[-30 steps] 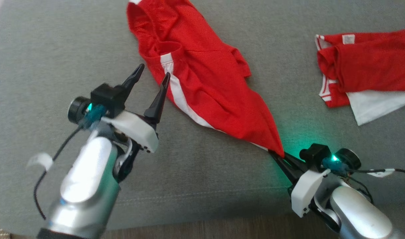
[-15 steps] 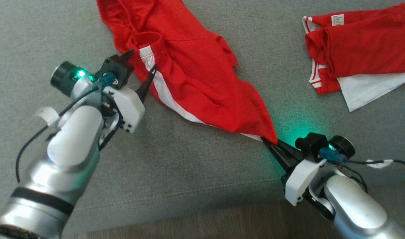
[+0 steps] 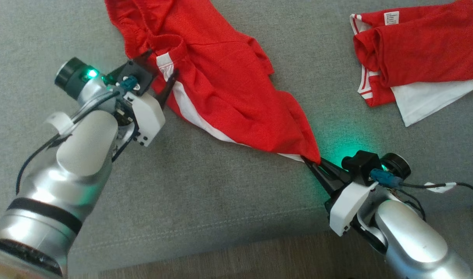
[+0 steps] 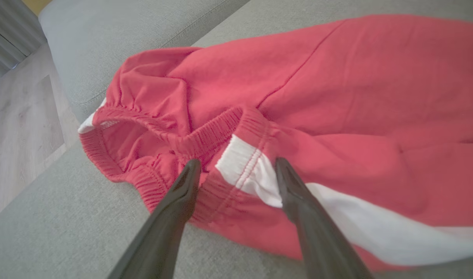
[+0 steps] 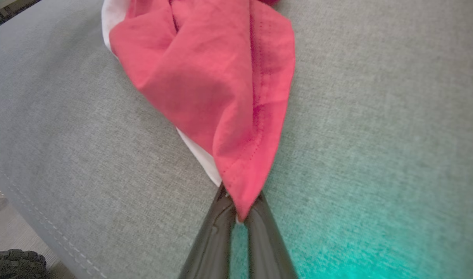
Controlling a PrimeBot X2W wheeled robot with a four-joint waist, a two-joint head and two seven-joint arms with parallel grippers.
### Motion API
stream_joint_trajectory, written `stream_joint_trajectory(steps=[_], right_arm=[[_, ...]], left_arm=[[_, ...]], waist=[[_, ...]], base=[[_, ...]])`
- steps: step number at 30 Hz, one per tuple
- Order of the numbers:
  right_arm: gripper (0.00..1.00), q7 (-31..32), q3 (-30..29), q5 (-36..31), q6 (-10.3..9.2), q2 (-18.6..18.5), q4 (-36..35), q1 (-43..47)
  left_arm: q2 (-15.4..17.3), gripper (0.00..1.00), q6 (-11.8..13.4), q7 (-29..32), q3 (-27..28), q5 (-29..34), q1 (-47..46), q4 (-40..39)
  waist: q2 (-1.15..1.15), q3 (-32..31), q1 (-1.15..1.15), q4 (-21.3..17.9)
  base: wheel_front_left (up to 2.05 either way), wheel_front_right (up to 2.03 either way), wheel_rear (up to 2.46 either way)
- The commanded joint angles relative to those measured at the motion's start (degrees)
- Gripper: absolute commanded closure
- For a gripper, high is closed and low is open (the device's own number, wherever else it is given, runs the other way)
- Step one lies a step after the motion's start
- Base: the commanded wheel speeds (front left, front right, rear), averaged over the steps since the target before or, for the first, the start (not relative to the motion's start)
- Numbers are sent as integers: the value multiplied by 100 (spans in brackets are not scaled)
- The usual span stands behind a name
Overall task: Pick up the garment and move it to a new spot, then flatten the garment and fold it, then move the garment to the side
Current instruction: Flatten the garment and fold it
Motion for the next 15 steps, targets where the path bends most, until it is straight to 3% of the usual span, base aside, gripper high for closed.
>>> stream_joint_trajectory(steps=[1,12,13,15], right_arm=[[100,51,72,-38,-49,-12,121,62],[100,30,54,-53,-49,26,190,63],[100,32,49,-55,-49,29,197,61],[100,34,38,-58,-49,33,207,60]], left_arm=[[197,0,8,-79,138,31,-358,-58],[129,0,8,-212,-363,-135,-644,398],[119,9,8,-199,-436,-188,-656,429],[112,96,8,-196,-568,-297,-693,472]], waist=[[0,7,0,-10],[0,20,0,-40],[0,18,0,-39],[0,14,0,-32]], base=[[0,0,0],[0,0,0],[0,0,0],[0,0,0]])
